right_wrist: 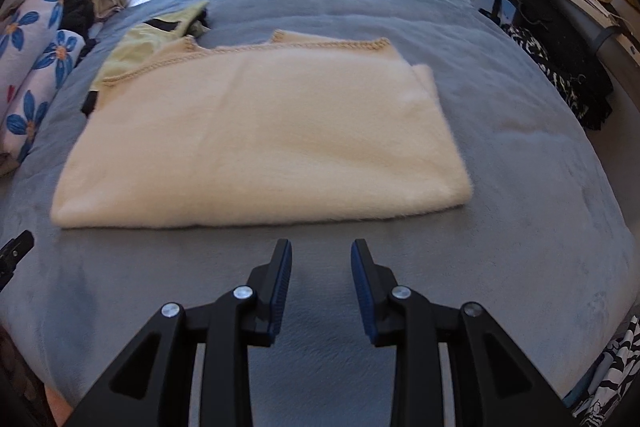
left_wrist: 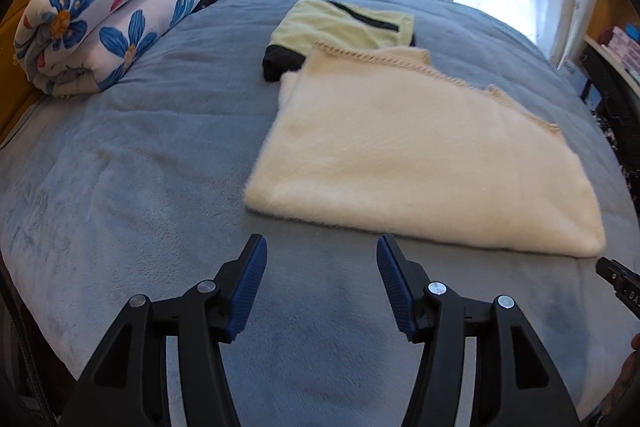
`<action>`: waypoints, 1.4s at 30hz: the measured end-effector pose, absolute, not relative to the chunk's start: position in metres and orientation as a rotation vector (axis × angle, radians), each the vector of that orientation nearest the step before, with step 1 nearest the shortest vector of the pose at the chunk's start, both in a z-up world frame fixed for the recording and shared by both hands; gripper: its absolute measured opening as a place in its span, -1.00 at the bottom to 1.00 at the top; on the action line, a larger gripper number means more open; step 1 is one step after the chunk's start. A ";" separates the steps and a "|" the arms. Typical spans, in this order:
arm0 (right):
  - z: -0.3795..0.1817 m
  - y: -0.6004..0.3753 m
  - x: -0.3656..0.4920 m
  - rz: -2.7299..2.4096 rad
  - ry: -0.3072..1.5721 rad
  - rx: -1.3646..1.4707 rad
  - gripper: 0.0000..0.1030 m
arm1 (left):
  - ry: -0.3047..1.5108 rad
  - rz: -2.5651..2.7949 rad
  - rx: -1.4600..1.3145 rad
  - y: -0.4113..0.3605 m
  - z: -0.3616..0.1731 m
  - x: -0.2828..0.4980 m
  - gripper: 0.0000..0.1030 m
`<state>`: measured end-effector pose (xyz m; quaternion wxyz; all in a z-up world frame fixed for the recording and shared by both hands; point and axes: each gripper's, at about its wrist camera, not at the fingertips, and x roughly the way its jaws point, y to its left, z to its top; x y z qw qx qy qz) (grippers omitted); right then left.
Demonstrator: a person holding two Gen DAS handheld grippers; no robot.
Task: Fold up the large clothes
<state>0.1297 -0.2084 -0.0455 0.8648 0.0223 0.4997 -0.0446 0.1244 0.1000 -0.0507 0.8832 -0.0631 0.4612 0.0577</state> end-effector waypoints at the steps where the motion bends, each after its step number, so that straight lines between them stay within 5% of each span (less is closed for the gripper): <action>1: -0.041 -0.205 0.127 -0.086 1.033 0.043 -0.40 | 0.955 0.114 -0.134 0.099 -0.048 0.122 0.10; 15: -0.008 -0.168 0.119 -0.012 0.860 -0.003 -0.29 | 0.916 -0.067 -0.253 0.084 -0.035 0.113 0.33; 42: -0.076 -0.146 0.186 0.040 0.912 0.012 -0.28 | 0.898 -0.110 -0.838 0.138 -0.177 0.201 0.31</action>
